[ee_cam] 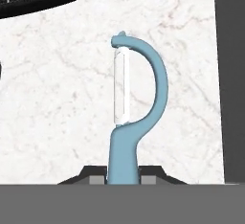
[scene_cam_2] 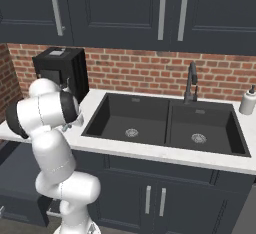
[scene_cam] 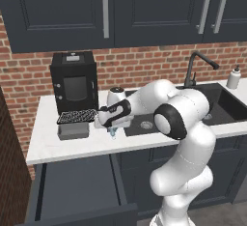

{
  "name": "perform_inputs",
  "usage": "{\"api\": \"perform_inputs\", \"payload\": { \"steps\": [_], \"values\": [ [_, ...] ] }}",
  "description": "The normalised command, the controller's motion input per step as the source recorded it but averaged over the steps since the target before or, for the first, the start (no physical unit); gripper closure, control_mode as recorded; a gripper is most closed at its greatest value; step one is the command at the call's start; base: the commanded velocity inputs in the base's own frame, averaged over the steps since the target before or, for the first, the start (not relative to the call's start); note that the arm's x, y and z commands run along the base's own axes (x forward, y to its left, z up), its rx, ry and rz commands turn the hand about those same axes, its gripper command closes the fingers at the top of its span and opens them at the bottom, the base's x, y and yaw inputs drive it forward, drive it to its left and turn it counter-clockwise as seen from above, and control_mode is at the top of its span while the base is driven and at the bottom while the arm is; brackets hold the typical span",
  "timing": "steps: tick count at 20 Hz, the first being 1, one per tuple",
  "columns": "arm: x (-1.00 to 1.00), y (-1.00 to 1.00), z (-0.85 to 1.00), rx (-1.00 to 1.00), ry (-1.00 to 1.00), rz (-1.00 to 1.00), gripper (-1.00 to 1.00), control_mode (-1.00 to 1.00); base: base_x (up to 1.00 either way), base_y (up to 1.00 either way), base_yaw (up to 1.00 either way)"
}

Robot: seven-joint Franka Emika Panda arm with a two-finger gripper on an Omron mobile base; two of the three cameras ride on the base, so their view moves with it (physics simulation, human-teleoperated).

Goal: Pick the peeler from the drawer and place it on the counter.

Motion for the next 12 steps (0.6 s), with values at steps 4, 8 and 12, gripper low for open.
{"api": "perform_inputs", "payload": {
  "steps": [4, 8, 12],
  "values": [
    [0.24, 0.13, -0.31, -0.02, 0.0, 0.0, 1.0, -1.0, 0.0, 0.0, 0.0],
    [0.18, 0.12, -0.11, 0.0, 0.0, 0.0, 1.0, -1.0, 0.0, 0.0, 0.0],
    [0.14, 0.04, -0.09, 0.0, 0.0, 0.0, 1.0, -1.0, 0.0, 0.0, 0.0]
  ]
}}
